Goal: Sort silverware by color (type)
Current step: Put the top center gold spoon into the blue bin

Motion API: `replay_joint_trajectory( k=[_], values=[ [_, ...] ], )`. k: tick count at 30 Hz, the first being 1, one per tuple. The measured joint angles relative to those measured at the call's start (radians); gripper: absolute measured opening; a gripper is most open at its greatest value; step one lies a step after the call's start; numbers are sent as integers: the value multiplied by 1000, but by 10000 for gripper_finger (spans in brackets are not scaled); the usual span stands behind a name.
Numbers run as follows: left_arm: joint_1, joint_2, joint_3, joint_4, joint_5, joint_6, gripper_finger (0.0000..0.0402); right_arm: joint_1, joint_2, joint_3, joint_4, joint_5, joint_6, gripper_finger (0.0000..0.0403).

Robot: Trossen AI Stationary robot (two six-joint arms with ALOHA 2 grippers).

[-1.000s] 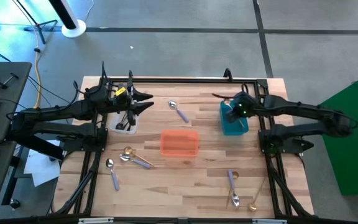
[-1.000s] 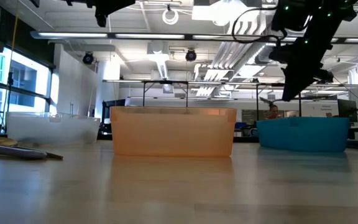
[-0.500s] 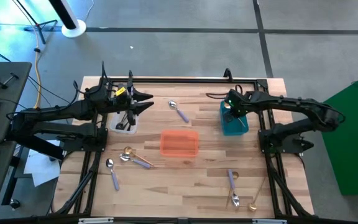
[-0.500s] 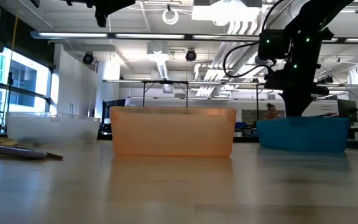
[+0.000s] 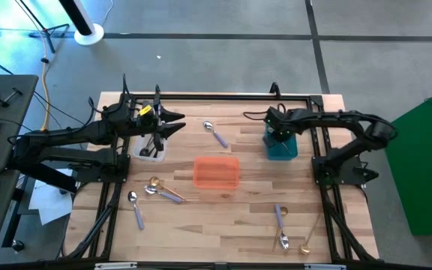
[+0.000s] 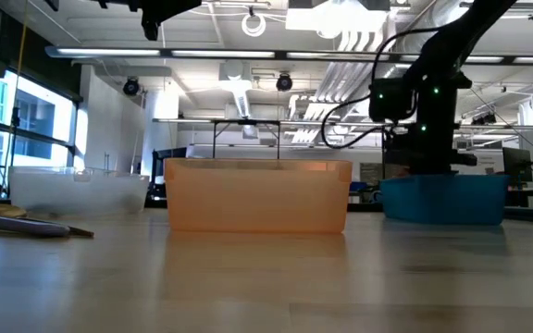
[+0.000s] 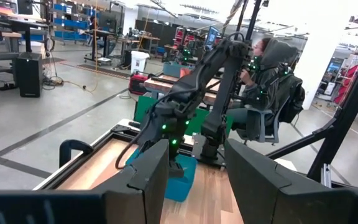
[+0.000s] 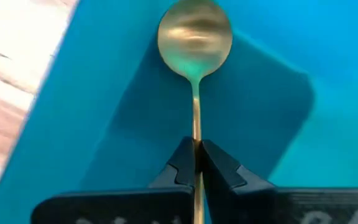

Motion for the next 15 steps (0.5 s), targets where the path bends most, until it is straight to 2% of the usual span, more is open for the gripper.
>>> replay_joint_trajectory(
  k=[10,15],
  values=[
    [0,0,0,0,0,0,149,1,77,5,22,2,2,1],
    [0,0,0,0,0,0,149,1,79,3,24,1,0,23]
  ],
)
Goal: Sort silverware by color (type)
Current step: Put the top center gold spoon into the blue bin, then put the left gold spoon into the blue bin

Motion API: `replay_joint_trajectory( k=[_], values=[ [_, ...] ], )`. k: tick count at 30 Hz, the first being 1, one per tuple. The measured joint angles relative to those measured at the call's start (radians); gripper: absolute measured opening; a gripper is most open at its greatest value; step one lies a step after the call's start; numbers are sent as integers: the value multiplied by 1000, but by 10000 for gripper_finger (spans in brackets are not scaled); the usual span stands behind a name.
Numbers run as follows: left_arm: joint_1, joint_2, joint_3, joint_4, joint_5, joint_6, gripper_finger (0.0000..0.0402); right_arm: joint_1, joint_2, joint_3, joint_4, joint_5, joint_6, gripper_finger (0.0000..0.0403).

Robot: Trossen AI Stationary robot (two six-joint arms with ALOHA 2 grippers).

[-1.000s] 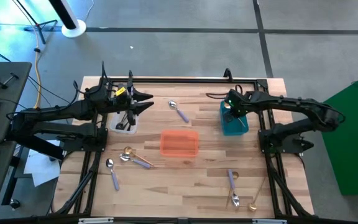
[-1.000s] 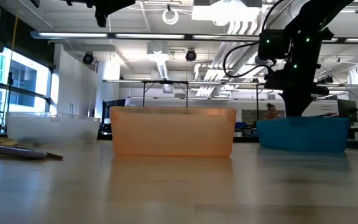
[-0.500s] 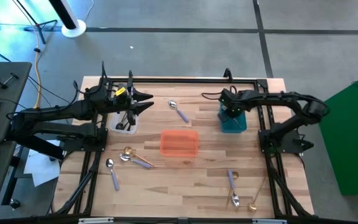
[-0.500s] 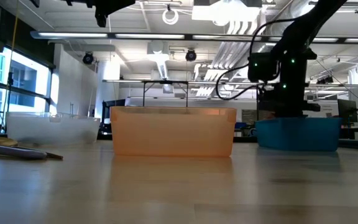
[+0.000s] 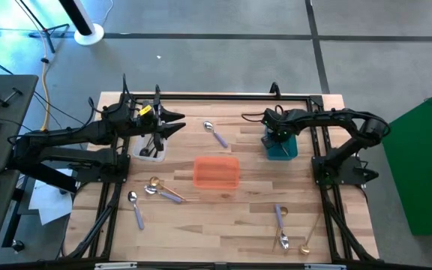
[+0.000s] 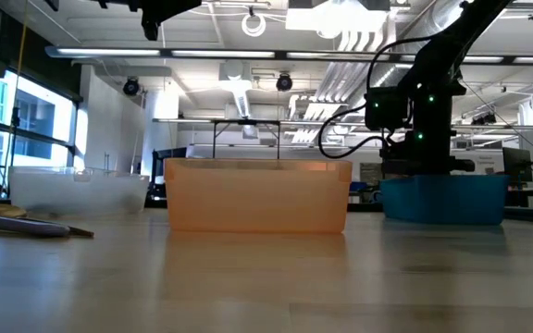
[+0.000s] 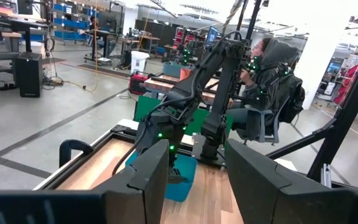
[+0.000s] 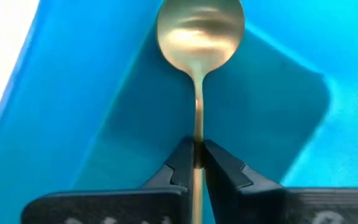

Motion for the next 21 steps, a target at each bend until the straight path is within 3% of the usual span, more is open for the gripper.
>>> replay_joint_trajectory(
  k=[9,21],
  values=[
    [0,0,0,0,0,1,149,-1,-7,-1,-5,-15,-20,64],
    [0,0,0,0,0,1,149,0,-147,-7,-32,-63,-27,166]
  ],
)
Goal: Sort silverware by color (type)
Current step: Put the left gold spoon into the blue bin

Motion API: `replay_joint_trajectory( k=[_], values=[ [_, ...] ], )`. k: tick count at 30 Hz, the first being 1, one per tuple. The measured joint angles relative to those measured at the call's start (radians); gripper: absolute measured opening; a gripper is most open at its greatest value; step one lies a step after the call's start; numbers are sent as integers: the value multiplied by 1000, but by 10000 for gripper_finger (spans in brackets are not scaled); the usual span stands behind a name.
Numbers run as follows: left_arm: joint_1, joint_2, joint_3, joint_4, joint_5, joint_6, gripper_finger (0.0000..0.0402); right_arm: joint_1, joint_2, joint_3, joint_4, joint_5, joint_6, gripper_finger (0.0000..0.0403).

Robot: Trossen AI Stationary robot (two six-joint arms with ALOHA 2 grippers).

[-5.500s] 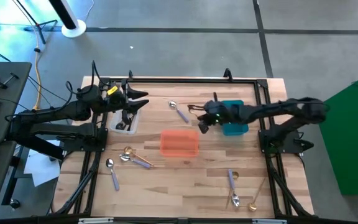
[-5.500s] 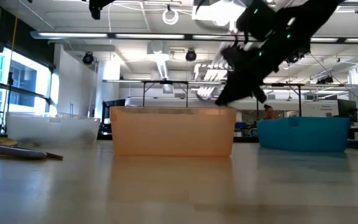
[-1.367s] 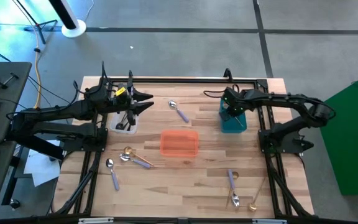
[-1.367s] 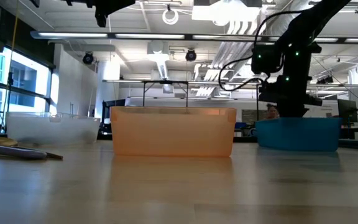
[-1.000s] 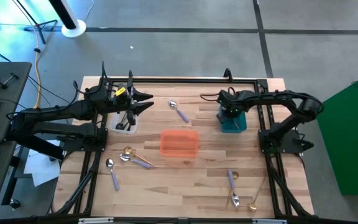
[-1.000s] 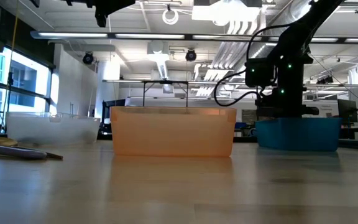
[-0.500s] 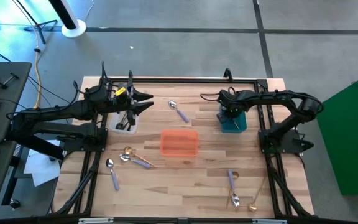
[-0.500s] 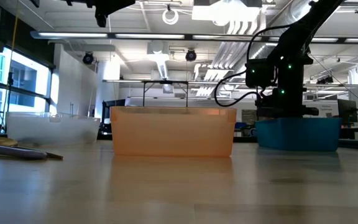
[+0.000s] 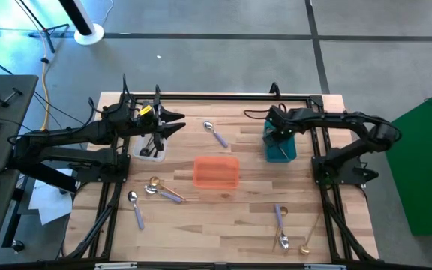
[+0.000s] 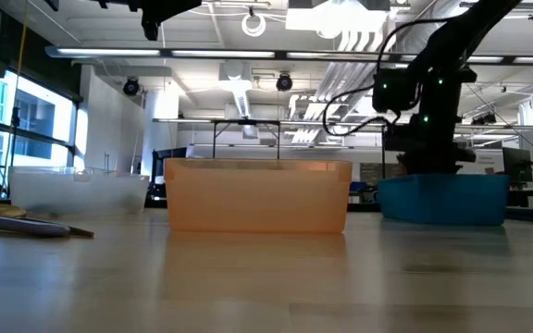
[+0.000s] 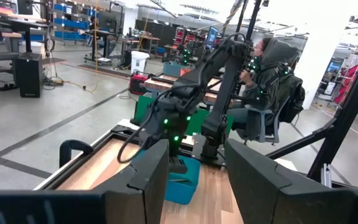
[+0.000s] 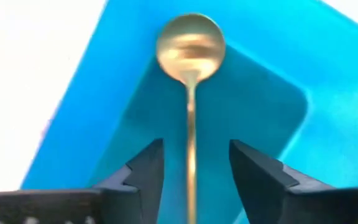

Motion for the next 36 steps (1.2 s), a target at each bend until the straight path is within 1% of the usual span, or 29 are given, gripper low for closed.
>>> replay_joint_trajectory(
  k=[5,9,12,15,19,22,25,27,29,36],
  values=[
    [0,0,0,0,0,0,149,5,-135,1,-30,-18,16,173],
    [0,0,0,0,0,0,149,44,-278,1,-4,-19,34,167],
    [0,0,0,0,0,0,149,97,-373,1,100,-38,62,161],
    [0,0,0,0,0,0,149,165,-435,2,293,-60,96,159],
    [0,0,0,0,0,0,149,263,-452,3,608,-67,50,158],
    [0,0,0,0,0,0,149,327,-437,3,822,-68,-63,158],
    [0,0,0,1,0,-6,149,381,-417,4,980,-69,-161,158],
    [0,0,0,1,0,-31,149,410,-407,4,1033,-69,-214,158],
    [0,0,0,0,0,-44,149,433,-397,4,1047,-70,-254,158],
    [0,0,0,0,0,-41,149,451,-397,4,1025,-70,-262,158]
  ],
)
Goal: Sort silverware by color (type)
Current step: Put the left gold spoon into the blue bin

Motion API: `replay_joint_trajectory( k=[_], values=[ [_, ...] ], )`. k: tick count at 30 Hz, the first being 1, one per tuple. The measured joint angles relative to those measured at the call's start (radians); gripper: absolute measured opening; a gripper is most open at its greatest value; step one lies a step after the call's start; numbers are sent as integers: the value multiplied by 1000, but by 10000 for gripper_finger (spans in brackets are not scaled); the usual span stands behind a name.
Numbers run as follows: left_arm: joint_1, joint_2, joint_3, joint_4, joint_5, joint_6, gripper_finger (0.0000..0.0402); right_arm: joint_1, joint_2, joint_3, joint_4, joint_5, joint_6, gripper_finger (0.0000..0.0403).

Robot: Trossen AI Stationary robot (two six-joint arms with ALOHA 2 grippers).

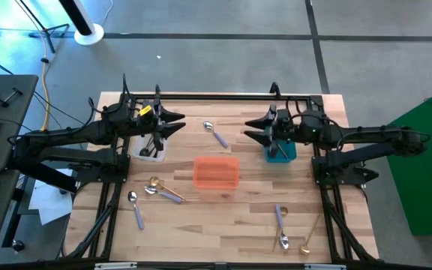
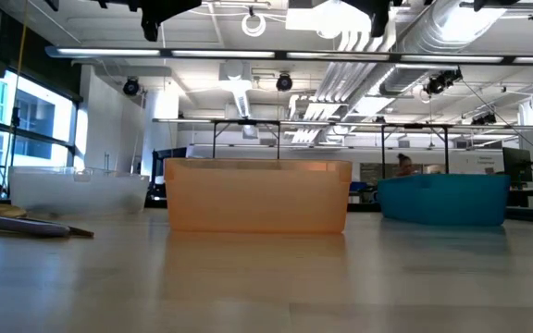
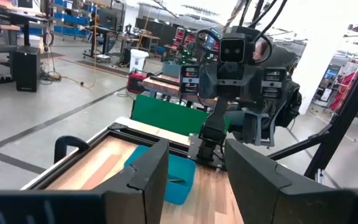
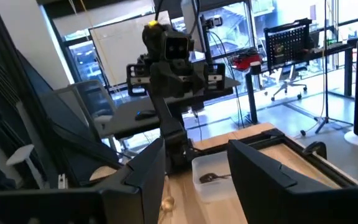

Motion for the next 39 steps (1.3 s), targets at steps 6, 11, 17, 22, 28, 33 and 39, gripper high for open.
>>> replay_joint_trajectory(
  k=[6,11,17,22,28,33,39],
  values=[
    [0,0,0,0,1,49,149,0,0,0,0,0,-65,158],
    [0,0,0,0,1,50,149,0,0,0,-9,0,-138,158],
    [0,0,0,0,1,81,149,0,0,0,-12,0,-134,158],
    [0,0,0,0,1,85,149,0,0,0,-13,0,-155,158],
    [0,0,0,0,1,85,149,0,0,0,-13,0,-157,158],
    [0,0,0,0,1,85,149,0,0,0,-13,0,-157,158],
    [0,0,0,0,1,85,149,0,0,0,-13,0,-157,158]
  ],
)
